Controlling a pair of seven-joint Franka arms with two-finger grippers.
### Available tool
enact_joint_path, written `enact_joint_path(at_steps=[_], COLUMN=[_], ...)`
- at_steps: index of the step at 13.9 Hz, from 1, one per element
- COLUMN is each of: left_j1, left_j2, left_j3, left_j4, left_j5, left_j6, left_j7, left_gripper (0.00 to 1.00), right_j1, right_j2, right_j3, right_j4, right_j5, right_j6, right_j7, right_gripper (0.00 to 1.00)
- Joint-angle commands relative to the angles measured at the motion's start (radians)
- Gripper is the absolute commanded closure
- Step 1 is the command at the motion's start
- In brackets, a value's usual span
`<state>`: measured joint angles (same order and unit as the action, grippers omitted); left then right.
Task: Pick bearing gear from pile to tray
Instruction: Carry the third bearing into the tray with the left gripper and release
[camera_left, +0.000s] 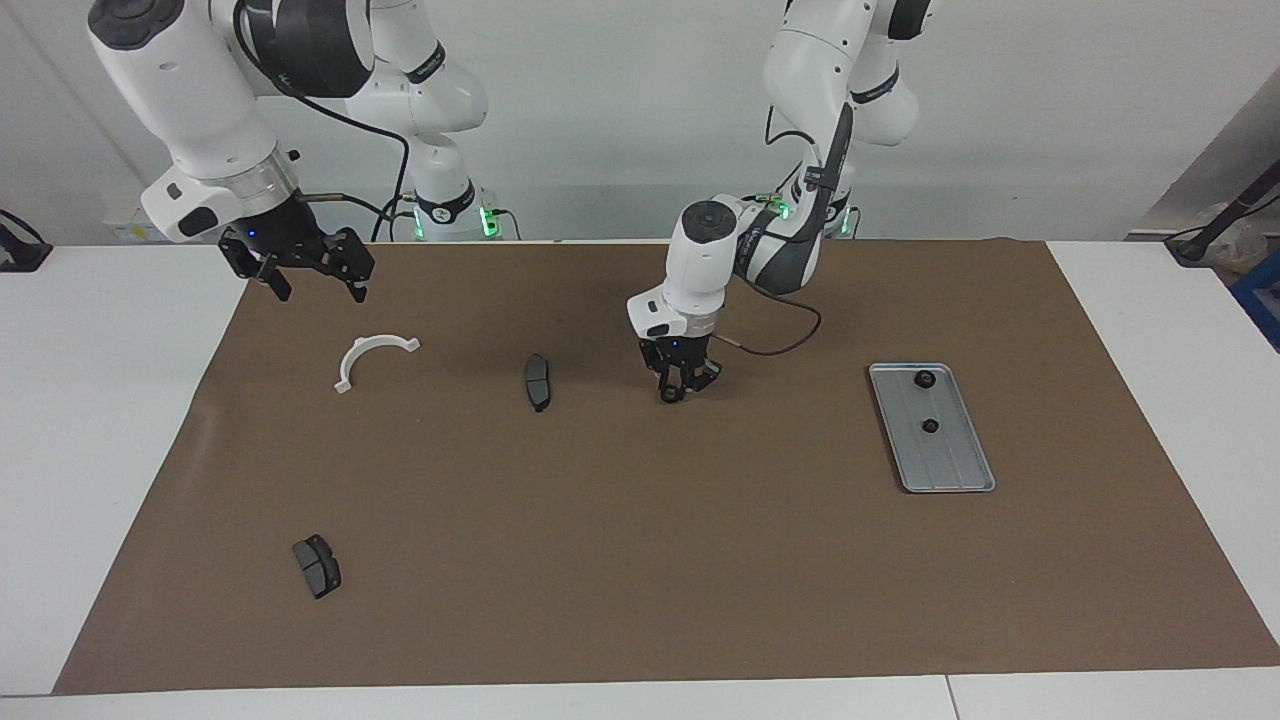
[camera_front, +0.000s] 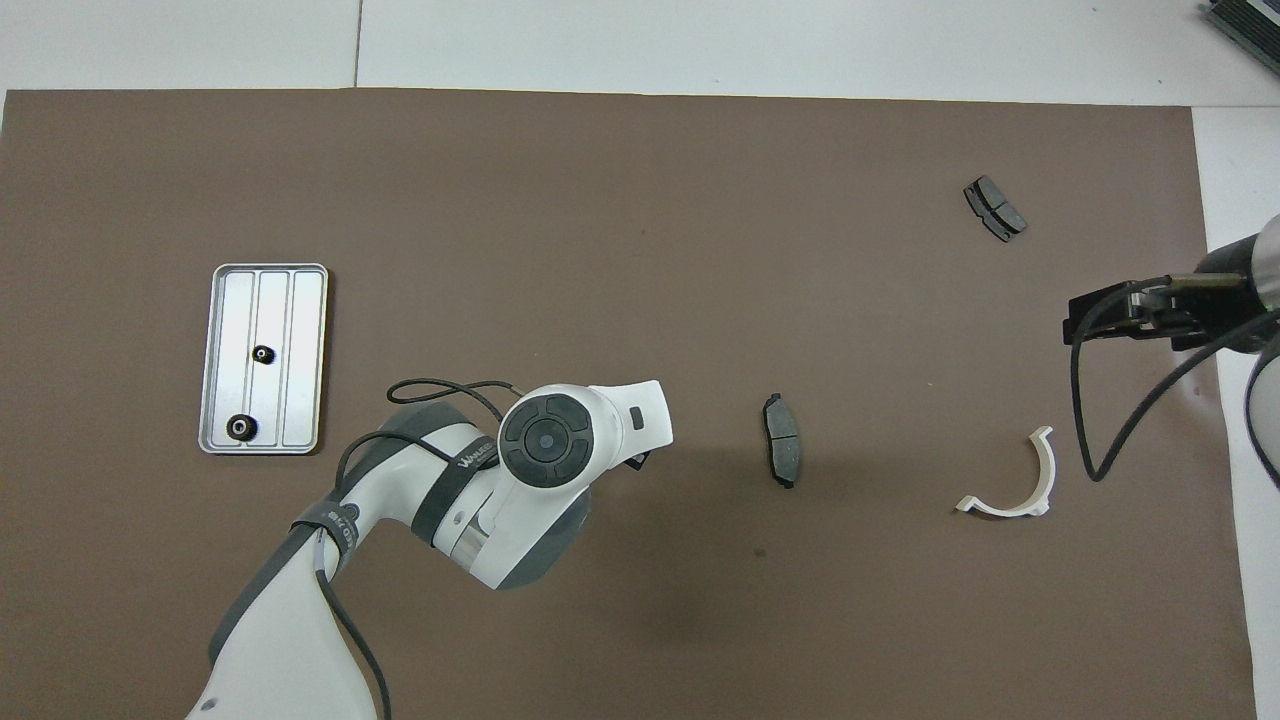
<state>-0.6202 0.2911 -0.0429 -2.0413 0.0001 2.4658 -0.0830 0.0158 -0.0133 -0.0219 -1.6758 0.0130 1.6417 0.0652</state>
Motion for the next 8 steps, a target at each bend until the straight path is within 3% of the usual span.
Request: enact_joint_path(at_steps=[1, 4, 8], left_j1=[0.080, 0.212, 0.414], left_j2=[-0.001, -0.013, -0.033], left_j3=[-0.002, -0.003, -0.002], left_j4=[0.079, 0.125, 0.115], left_j5=[-0.002, -0.002, -0.002], left_j6=[-0.085, -0.175, -0.238], left_j7=[0.009, 0.077, 0.297], left_gripper=[0.98, 0.97, 0.97], right_j1=[-0.011, -0.010, -0.010], right_j2=[-0.010, -0.010, -0.010], right_j3=[0.007, 0.007, 0.007], right_j4=[-0.004, -0.005, -0.005], right_j5=[0.007, 0.007, 0.007], right_j6=[0.003, 0.003, 0.001], right_j7=[-0.015, -0.015, -0.015], right_gripper=[0.00, 0.00, 0.00])
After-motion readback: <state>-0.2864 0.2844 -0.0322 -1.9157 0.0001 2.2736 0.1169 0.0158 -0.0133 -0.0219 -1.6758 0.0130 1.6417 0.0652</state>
